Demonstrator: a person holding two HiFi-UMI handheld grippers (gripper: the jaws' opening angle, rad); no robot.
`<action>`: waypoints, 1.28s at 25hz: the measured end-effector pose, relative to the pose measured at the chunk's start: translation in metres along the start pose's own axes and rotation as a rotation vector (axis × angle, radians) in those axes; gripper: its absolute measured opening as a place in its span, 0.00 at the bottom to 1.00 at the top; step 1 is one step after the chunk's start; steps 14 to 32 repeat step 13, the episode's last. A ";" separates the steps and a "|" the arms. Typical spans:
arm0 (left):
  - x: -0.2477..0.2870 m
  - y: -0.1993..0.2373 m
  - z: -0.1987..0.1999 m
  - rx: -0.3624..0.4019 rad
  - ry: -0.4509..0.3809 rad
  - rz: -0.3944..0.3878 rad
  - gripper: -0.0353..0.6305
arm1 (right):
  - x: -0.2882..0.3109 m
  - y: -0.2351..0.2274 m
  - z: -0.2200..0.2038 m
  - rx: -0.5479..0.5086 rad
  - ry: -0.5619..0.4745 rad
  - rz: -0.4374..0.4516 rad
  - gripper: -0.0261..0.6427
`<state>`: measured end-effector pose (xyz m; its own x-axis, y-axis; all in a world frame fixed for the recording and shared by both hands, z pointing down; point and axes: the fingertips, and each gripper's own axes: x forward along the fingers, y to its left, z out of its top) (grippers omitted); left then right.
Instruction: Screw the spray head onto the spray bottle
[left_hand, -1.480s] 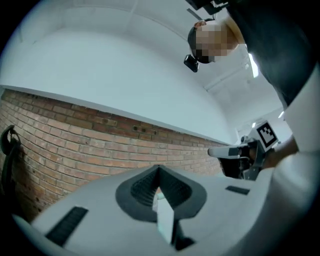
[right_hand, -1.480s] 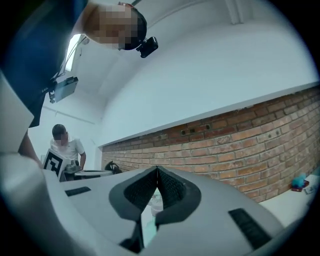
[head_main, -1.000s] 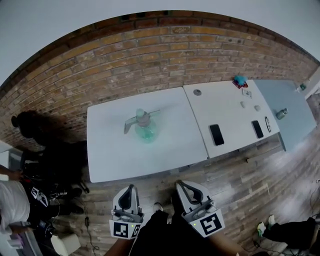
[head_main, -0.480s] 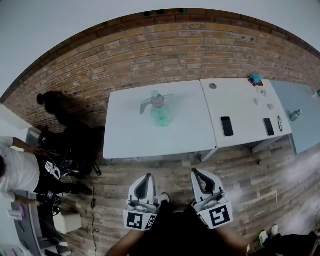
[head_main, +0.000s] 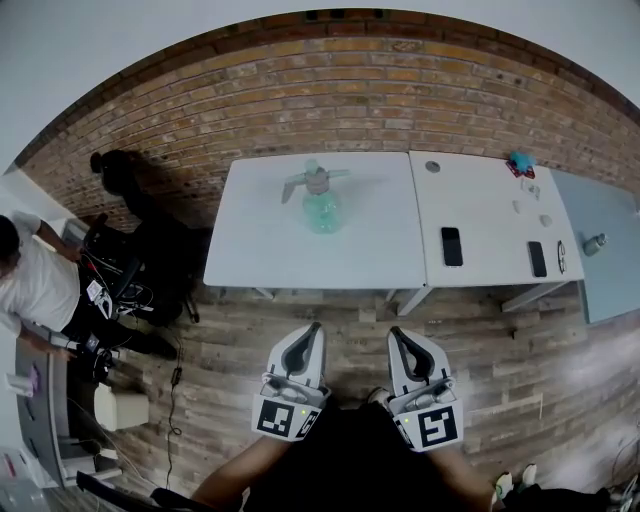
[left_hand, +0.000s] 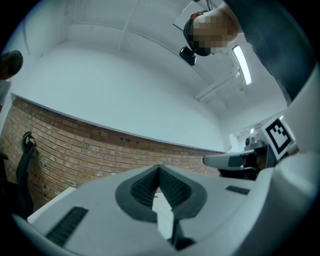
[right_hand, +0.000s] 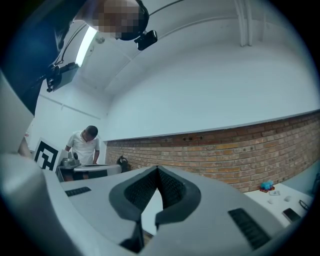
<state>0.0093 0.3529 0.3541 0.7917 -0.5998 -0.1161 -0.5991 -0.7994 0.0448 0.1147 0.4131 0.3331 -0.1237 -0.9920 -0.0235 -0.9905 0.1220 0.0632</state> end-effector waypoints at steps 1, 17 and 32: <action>0.002 -0.005 -0.001 0.001 0.000 -0.009 0.06 | -0.002 -0.003 -0.001 0.005 0.004 -0.007 0.05; 0.000 -0.037 -0.014 -0.026 0.021 -0.022 0.06 | -0.028 -0.012 0.000 -0.027 -0.002 0.002 0.05; 0.000 -0.037 -0.014 -0.026 0.021 -0.022 0.06 | -0.028 -0.012 0.000 -0.027 -0.002 0.002 0.05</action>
